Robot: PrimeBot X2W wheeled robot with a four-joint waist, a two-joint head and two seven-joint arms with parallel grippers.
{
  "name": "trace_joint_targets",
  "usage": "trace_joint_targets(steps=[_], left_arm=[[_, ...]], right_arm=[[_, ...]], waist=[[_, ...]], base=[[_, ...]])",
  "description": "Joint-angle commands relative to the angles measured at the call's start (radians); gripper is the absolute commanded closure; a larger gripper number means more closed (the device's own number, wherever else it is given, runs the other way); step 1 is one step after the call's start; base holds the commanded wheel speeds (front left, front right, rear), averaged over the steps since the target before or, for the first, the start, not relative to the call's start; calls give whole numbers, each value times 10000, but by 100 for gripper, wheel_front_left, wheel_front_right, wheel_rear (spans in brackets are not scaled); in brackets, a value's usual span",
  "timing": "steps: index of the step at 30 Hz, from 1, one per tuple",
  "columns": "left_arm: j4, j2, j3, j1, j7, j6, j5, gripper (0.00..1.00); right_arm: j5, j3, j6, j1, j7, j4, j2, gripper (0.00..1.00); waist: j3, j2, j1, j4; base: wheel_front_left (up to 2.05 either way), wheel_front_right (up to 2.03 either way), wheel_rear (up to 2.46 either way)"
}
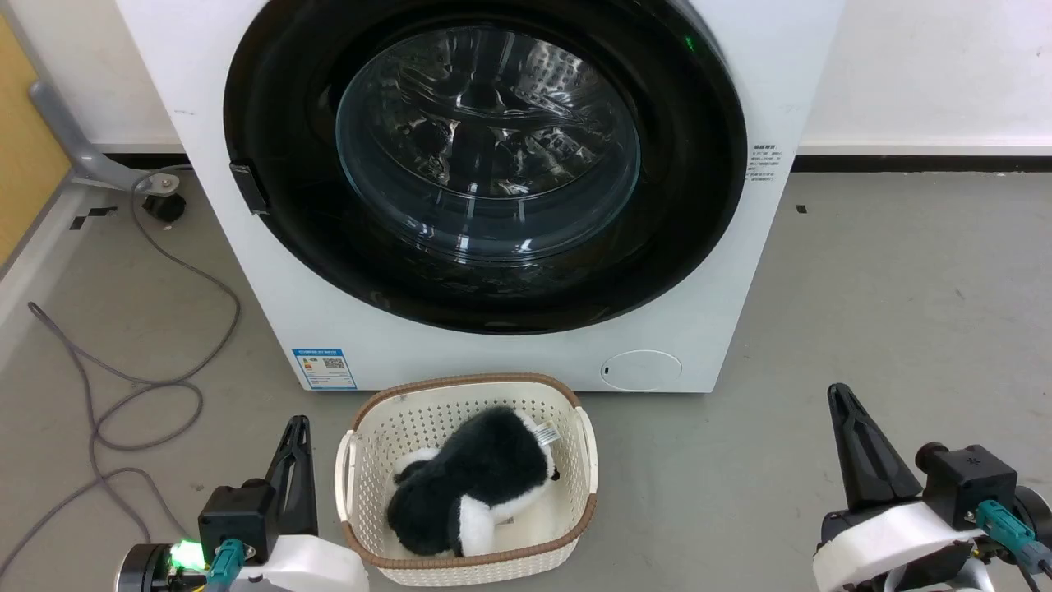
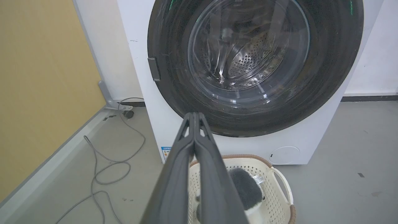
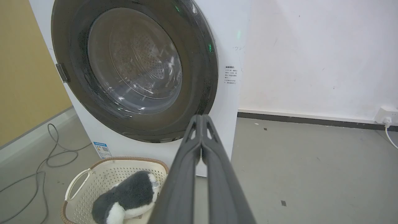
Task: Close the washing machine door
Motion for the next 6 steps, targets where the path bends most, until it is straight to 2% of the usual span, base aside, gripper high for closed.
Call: trace_joint_targets(steps=[1, 6], left_arm=[[-42, -41, 44, -156, 46, -64, 72, 100], [-51, -55, 57, -181, 148, -129, 85, 100]], right_arm=[[-113, 23, -6, 127, 54, -91, 30, 100], [-172, 40, -6, 136, 156, -129, 32, 100]], waist=[[0, 0, 0, 3], [-3, 0, 0, 17]], base=[[0, 0, 0], [0, 0, 0]])
